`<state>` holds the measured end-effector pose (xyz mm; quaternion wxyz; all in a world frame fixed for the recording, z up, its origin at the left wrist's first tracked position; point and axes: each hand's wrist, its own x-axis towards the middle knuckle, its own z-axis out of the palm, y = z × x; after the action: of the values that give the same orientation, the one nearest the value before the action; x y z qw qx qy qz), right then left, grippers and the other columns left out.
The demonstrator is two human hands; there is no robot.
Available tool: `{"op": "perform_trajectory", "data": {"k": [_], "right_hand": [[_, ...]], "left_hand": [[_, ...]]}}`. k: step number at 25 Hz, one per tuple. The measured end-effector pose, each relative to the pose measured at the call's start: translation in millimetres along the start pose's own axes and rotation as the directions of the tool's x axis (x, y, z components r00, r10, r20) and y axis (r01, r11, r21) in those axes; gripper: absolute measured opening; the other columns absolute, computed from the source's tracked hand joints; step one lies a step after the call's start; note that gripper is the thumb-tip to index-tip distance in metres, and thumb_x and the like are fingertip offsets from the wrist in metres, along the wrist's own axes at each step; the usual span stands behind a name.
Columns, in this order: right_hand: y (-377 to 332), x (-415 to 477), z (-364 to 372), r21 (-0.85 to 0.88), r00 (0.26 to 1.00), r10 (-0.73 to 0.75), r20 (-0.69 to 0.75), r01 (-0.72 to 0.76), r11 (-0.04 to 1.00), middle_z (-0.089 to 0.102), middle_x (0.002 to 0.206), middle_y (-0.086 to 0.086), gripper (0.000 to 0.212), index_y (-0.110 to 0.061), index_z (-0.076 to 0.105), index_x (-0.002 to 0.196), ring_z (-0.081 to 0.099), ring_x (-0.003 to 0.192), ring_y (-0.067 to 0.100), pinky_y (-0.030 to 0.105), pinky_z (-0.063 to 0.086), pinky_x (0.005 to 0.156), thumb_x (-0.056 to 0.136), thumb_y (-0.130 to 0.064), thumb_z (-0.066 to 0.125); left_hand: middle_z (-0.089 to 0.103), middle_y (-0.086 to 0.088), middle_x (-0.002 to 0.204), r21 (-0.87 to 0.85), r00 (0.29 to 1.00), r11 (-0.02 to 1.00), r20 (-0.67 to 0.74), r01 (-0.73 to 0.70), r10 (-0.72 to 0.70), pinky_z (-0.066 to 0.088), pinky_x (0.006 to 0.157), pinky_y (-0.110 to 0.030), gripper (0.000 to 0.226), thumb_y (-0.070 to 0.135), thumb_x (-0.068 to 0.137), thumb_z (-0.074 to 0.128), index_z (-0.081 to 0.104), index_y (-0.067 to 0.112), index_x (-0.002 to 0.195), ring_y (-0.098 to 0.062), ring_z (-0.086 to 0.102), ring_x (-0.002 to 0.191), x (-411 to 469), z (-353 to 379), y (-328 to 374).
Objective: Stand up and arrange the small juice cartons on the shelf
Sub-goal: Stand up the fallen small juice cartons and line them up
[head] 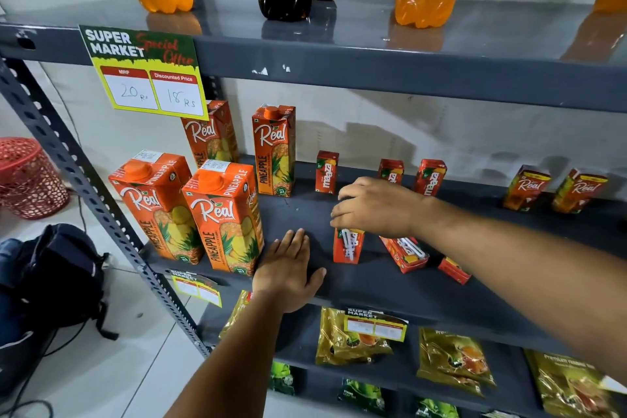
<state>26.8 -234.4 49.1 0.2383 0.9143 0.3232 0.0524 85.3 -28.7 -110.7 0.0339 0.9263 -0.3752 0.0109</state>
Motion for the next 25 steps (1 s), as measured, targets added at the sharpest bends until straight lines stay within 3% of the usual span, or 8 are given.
{"op": "perform_trajectory", "data": {"k": [4,6,9,12,14,17,21,25], "right_hand": [[-2.1,7.4,-7.4,0.112,0.943,0.266,0.201,-0.291,0.950,0.067,0.114,0.005,0.046,-0.015,0.058,0.118,0.055,0.107,0.028,0.044,0.044,0.090,0.081,-0.041,0.065],[-5.4,14.4,-10.2,0.162,0.831,0.461,0.312,-0.524,0.836,0.068,0.103,0.009,0.050,-0.012,0.050,0.096,0.059,0.094,0.030,0.043,0.042,0.084,0.080,-0.059,0.055],[-17.5,25.5,-8.1,0.207,0.661,0.623,0.419,-0.737,0.643,0.066,0.093,0.005,0.049,-0.017,0.047,0.087,0.053,0.072,0.024,0.037,0.035,0.066,0.083,-0.066,0.044],[-16.8,25.6,-9.9,0.268,0.633,0.673,0.383,-0.773,0.575,0.058,0.072,0.001,0.062,-0.016,0.049,0.082,0.049,0.059,0.016,0.029,0.029,0.051,0.080,-0.077,0.036],[-1.0,9.1,-12.4,0.374,0.610,0.729,0.311,-0.784,0.496,0.053,0.067,0.001,0.066,-0.015,0.049,0.079,0.050,0.058,0.015,0.028,0.033,0.050,0.080,-0.079,0.032],[11.1,-42.8,-0.6,0.375,0.477,0.766,0.431,-0.867,0.328,0.061,0.081,0.002,0.060,-0.018,0.055,0.086,0.056,0.070,0.018,0.031,0.040,0.058,0.076,-0.075,0.042],[-37.9,-90.1,41.6,0.226,0.354,0.697,0.623,-0.935,0.273,0.064,0.092,-0.002,0.070,-0.023,0.054,0.086,0.058,0.081,0.021,0.032,0.039,0.061,0.056,-0.086,0.049],[-64.0,-87.3,67.6,0.162,0.312,0.824,0.472,-0.950,0.267,0.069,0.098,0.000,0.065,-0.023,0.058,0.095,0.062,0.095,0.025,0.033,0.039,0.068,0.064,-0.081,0.052]], "left_hand": [[0.000,-0.003,0.163,-0.001,1.000,1.000,0.000,-0.002,0.002,-0.001,0.118,-0.037,0.086,0.067,0.086,0.003,0.006,0.012,0.152,-0.019,-0.005,0.149,0.0,0.5,0.2],[0.000,-0.003,0.163,0.002,1.000,1.000,0.003,-0.004,0.004,-0.002,0.117,-0.036,0.086,0.066,0.085,0.002,0.006,0.012,0.152,-0.019,-0.005,0.149,0.7,0.1,-0.1],[-0.001,-0.003,0.163,0.004,1.000,1.000,-0.003,0.003,-0.003,-0.005,0.116,-0.035,0.086,0.066,0.086,0.003,0.005,0.012,0.152,-0.019,-0.005,0.149,0.2,-0.3,0.9],[-0.002,-0.003,0.163,0.003,1.000,1.000,0.001,0.013,-0.013,-0.007,0.115,-0.034,0.085,0.066,0.087,0.004,0.003,0.013,0.152,-0.018,-0.006,0.148,0.1,-0.1,1.5],[-0.002,-0.003,0.163,0.003,1.000,1.000,-0.006,0.021,-0.021,-0.006,0.115,-0.034,0.084,0.066,0.087,0.005,0.003,0.012,0.152,-0.018,-0.007,0.148,0.0,-0.4,0.4],[-0.003,-0.003,0.163,0.008,1.000,1.000,0.001,0.017,-0.017,-0.006,0.116,-0.034,0.084,0.066,0.087,0.006,0.001,0.012,0.152,-0.018,-0.007,0.148,0.3,2.4,-0.1],[-0.003,-0.002,0.163,0.003,1.000,1.000,-0.007,0.019,-0.019,-0.008,0.115,-0.033,0.087,0.068,0.084,0.002,0.001,0.013,0.152,-0.017,-0.008,0.148,1.9,6.9,-0.2],[-0.001,-0.002,0.163,0.004,1.000,1.000,-0.024,0.011,-0.011,-0.009,0.114,-0.032,0.088,0.068,0.084,0.001,0.003,0.012,0.152,-0.017,-0.006,0.148,0.5,7.2,-1.0]]}}
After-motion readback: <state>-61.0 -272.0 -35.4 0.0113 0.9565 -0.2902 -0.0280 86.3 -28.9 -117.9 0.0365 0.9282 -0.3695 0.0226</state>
